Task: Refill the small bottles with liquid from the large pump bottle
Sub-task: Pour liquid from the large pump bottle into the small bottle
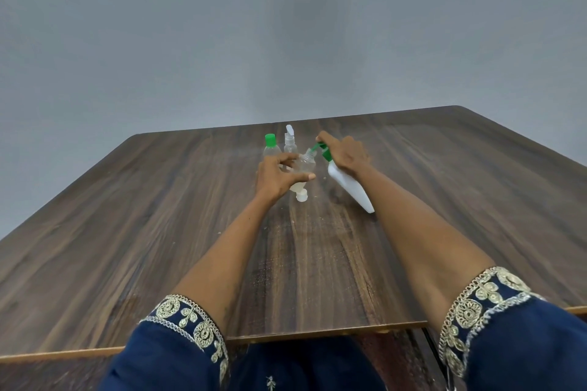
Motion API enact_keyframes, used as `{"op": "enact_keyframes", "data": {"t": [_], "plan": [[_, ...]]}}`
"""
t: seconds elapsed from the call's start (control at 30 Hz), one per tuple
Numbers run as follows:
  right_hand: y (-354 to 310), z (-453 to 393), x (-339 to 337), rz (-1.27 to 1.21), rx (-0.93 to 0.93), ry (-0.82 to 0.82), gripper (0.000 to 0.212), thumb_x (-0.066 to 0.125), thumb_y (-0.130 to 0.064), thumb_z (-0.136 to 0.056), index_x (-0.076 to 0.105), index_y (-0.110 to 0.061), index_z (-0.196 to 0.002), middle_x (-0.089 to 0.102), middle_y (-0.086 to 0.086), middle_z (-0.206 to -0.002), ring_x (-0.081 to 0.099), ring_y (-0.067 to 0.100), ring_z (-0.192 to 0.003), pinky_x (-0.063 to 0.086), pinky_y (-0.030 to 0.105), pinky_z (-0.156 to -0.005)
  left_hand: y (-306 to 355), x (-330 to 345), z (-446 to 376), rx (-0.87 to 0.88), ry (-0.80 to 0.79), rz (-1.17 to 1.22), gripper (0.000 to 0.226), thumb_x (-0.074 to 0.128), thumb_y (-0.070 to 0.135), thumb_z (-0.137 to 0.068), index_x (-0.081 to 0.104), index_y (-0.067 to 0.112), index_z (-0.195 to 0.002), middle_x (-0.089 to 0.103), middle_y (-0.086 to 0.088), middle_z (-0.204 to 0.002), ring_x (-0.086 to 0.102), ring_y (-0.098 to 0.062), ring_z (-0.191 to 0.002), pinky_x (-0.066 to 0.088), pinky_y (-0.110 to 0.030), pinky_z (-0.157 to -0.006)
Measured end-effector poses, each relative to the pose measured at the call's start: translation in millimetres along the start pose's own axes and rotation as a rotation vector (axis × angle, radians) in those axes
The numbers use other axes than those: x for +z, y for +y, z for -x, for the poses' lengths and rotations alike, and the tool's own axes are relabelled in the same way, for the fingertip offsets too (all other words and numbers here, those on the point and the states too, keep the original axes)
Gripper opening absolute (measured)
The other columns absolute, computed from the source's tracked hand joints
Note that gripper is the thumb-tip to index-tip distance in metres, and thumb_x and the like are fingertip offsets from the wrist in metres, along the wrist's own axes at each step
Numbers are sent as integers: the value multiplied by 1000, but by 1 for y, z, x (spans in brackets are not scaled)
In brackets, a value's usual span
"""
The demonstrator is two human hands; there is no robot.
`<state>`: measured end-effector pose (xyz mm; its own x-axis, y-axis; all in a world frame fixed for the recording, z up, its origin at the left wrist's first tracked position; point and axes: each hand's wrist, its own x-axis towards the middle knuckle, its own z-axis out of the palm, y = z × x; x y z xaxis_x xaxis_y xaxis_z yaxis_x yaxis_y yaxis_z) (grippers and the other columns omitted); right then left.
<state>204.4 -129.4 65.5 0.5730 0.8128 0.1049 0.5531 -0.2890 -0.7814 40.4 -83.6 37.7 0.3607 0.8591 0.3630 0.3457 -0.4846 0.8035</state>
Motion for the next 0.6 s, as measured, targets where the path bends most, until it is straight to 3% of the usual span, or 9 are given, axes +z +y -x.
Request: {"op": "enact_keyframes", "data": {"t": [0.23,0.43,0.6], "plan": [[0,-2,-3,-5,24,-27,70,44,-75,-79,71,-14,-101,58,8,-98,51,27,-92,35,36,-80,7,3,-1,2,13,30,63,87,31,-58,66,12,-114,64,3,-94,60,-12,-89,48,-27,-81],[1,-2,1,-21,28,23,65,45,-70,-75,73,-13,-88,66,7,-95,55,26,-89,35,35,-75,3,4,-2,-4,11,25,60,88,29,-57,67,12,-111,63,4,-92,59,-13,-88,49,-29,-80],[-1,1,1,-5,36,25,60,48,-62,-82,72,-7,-91,62,7,-86,51,23,-79,30,33,-73,-2,3,-1,-11,10,26,58,88,29,-56,68,14,-109,64,4,-92,59,-14,-88,51,-32,-81]]}}
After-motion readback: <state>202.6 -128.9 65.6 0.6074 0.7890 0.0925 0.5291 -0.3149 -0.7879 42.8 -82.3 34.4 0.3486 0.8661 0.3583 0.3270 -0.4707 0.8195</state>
